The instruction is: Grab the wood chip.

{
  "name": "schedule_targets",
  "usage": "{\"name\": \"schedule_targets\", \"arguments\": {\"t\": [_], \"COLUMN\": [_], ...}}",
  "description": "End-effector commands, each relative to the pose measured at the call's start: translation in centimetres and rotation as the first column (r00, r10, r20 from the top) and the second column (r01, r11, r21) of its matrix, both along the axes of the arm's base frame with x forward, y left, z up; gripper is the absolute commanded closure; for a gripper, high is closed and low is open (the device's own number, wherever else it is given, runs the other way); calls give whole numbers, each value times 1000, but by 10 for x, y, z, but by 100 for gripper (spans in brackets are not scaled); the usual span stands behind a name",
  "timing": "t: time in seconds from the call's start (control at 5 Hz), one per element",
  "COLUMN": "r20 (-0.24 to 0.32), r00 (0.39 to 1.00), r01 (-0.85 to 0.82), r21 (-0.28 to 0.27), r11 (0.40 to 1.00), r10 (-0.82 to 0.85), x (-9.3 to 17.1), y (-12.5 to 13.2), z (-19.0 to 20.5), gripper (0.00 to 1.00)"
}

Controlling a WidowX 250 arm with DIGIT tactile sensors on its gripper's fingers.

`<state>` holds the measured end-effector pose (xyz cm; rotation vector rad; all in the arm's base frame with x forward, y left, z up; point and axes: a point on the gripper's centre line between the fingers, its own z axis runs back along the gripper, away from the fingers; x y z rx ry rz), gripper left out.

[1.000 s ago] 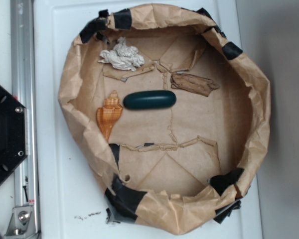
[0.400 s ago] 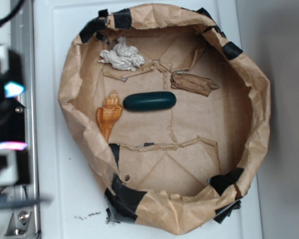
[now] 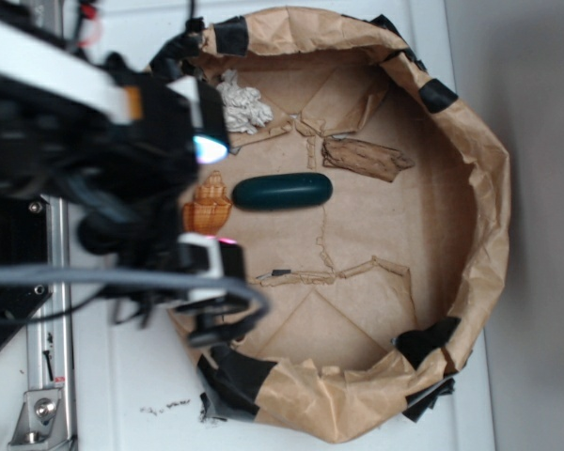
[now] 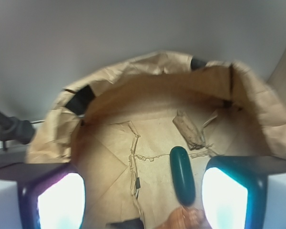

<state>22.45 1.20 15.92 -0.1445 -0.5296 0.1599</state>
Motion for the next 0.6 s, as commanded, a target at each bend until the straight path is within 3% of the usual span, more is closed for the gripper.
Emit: {"name": "schedule_targets", "arguments": {"t": [0.0, 0.4], "r20": [-138, -200], "r00": [990, 980], "r01": [15, 21], "r21": [59, 42], "r11": [998, 999], "r10": [-7, -12], "x": [52, 81], "y": [15, 45], "z": [-56, -91], "gripper": [0, 0]}}
